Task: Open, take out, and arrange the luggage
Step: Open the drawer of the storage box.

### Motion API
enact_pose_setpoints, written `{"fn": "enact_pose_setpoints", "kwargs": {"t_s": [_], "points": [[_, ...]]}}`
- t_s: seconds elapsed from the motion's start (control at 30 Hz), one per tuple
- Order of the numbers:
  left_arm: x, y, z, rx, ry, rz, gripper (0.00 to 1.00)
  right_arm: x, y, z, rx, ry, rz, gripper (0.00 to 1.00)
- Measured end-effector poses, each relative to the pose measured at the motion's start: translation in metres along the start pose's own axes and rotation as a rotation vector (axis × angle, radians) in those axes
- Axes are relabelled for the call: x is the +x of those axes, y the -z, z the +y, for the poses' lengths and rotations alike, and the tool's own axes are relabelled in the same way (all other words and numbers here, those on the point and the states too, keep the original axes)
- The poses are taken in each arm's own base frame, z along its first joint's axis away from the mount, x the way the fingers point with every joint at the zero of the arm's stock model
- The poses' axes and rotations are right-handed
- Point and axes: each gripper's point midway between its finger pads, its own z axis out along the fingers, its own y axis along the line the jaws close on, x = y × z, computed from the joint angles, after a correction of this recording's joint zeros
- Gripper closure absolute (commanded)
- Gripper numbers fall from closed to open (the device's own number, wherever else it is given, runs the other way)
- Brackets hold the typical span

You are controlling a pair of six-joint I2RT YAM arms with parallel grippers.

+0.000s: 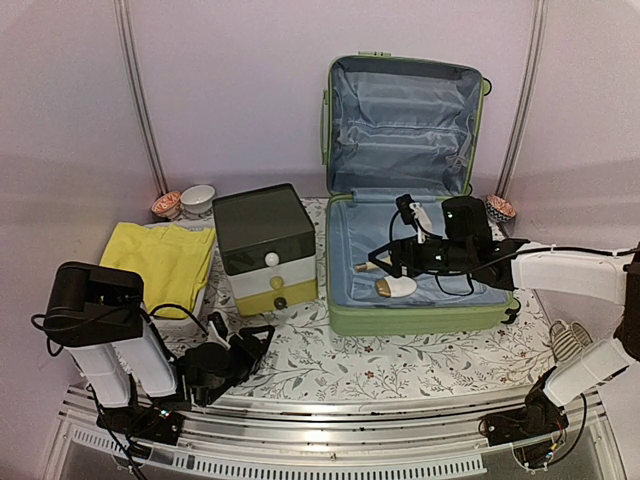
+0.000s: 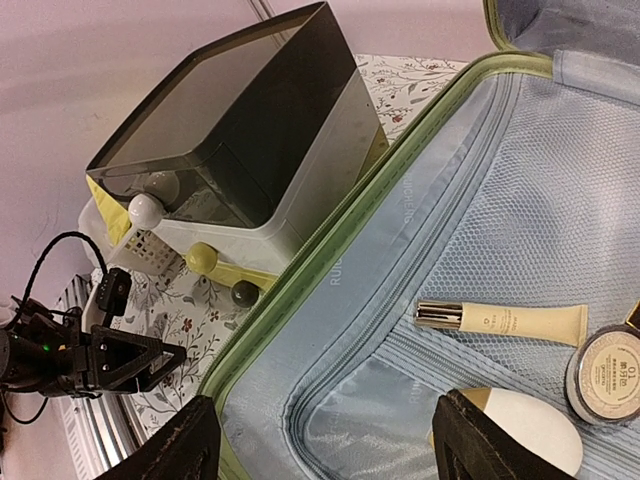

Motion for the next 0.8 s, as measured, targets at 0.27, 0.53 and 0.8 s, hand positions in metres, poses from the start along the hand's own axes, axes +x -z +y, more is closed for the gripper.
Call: {"fn": "enact_pose_setpoints", "kwargs": {"t_s": [0.27, 0.53, 0.8], "points": [[-0.001, 0.0, 0.006, 0.0, 0.011, -0.011, 0.48, 0.0, -0.003, -0.003, 0.002, -0.007, 0.012, 0.26], [-0.002, -0.004, 0.013, 0.009, 0.047, -0.03, 0.48, 0.0, -0.004, -0.007, 0.007, -0.013, 0.015, 0.26], [-0.002, -0.01, 0.018, 0.008, 0.083, -0.05, 0.48, -0.001, -0.003, -0.009, 0.0, -0.014, 0.015, 0.26]]}}
